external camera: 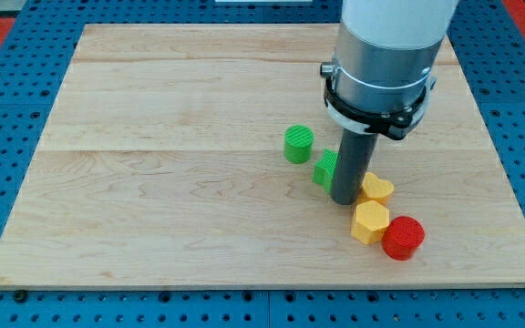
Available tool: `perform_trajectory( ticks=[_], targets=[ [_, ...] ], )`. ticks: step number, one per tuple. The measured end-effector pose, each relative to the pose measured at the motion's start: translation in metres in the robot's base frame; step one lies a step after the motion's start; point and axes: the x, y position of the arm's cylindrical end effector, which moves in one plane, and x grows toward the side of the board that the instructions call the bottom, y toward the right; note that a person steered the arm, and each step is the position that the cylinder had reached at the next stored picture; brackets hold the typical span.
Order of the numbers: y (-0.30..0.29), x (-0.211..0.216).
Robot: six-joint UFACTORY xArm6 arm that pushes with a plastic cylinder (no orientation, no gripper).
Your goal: Form a vertical line with green star yellow heart and yellow hexagon
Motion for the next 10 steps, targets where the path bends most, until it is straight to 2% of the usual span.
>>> perform_trajectory(
  ticks=[1, 2, 3, 7, 8, 9, 10],
  targets=[
    [-0.021, 0.006],
    [-0.028, 0.046],
    [-0.007, 0.056],
    [0.011, 0.044],
    [-0.013, 0.047],
    [-0.070, 0.044],
    [-0.072, 0.010]
  ],
)
